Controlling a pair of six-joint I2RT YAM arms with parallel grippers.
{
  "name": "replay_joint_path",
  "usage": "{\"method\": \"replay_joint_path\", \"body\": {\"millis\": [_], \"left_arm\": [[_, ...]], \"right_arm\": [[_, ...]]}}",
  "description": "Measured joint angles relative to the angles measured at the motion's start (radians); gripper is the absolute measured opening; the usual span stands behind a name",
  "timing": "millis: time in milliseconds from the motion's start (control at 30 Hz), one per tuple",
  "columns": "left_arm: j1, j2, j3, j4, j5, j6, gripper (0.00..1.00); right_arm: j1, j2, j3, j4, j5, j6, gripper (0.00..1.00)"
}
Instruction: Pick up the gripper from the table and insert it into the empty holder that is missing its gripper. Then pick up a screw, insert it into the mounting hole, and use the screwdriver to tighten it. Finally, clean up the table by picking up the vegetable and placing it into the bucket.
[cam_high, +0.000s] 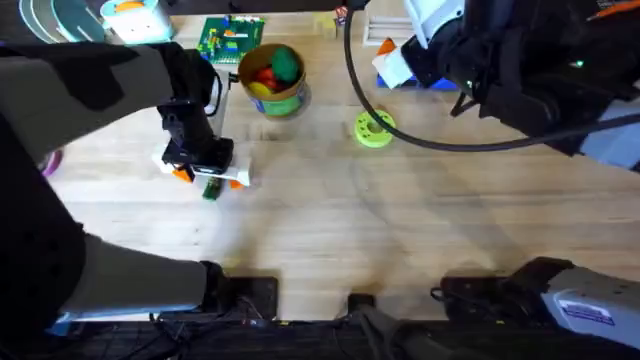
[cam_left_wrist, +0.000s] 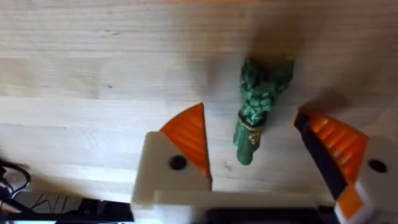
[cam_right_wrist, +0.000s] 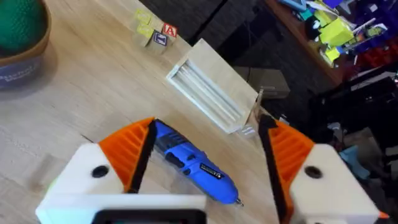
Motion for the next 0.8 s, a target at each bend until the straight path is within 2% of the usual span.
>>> {"method": "replay_joint_path", "body": {"millis": [33,100,200,233,467,800], "left_arm": [[0.000,0.004,0.001,0.000,0.015,0.001,0.843],[-0.003,0.008,0.001,-0.003,0.059,0.004,0.561],[-0.006,0.008,0.007,-0.006,0.059,0.001,0.104],[-0.005,0.008,0.011,-0.004,0.058,0.003,0.032],[-0.001,0.044,0.084,-0.057,0.067,0.001,0.017],[-0.001,-0.006,0.394,-0.207,0.039,-0.003,0.016]], "right_arm": [[0.000,0.000,0.000,0.000,0.000,0.000,0.991],[0.000,0.000,0.000,0.000,0.000,0.000,0.992],[0.000,0.000,0.000,0.000,0.000,0.000,0.992],[0.000,0.000,0.000,0.000,0.000,0.000,0.992],[0.000,0.000,0.000,0.000,0.000,0.000,0.991],[0.000,0.000,0.000,0.000,0.000,0.000,0.991]]}}
